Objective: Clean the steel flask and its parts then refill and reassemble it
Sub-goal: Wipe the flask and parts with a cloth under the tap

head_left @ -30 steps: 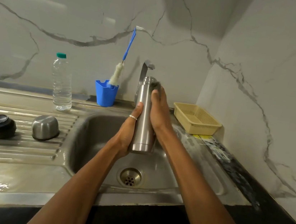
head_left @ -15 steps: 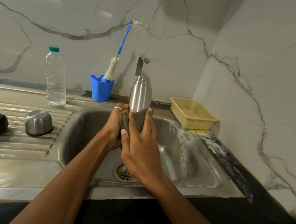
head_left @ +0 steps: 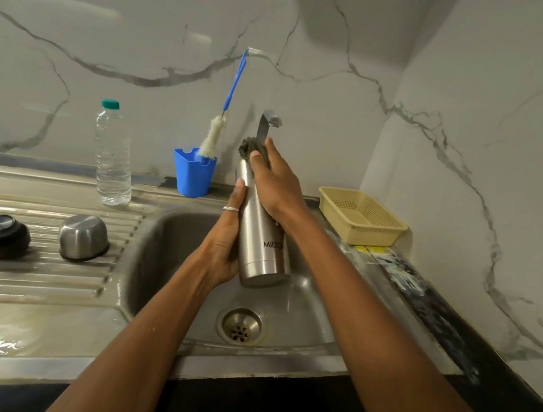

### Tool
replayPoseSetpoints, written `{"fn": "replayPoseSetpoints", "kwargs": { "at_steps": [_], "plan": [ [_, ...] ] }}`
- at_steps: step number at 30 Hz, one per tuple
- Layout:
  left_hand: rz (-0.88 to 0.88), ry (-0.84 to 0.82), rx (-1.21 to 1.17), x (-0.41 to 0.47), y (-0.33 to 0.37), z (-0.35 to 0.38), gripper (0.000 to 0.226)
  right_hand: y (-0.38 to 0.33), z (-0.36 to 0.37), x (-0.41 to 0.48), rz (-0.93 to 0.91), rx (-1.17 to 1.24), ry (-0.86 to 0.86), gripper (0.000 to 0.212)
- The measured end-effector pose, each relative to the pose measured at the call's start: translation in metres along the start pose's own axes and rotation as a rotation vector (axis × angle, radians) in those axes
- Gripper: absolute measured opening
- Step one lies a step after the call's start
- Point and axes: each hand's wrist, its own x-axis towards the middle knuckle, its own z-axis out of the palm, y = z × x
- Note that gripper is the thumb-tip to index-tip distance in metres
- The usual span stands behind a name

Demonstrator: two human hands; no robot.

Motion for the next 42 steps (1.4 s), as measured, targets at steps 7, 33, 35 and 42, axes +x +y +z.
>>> {"fn": "replayPoseSetpoints", "kwargs": {
  "at_steps": [7,33,35,42],
  "plan": [
    [0.035,0.111,-0.034,0.005,-0.002,-0.004,0.049,0.026,0.017,-0.042,-0.038,-0.107,-0.02,0.06],
    [0.017,0.018,-0.087,0.0,0.001,-0.003,0.065,0.01,0.015,-0.004,-0.017,-0.026,0.03,0.056],
    [0.022,0.017,-0.082,-0.002,0.0,0.0,0.057,0.016,0.019,-0.018,-0.002,0.046,0.041,0.056],
    [0.109,0.123,-0.073,0.007,0.002,-0.018,0.067,0.043,0.034,-0.082,-0.034,-0.011,-0.063,0.06]
  ]
}}
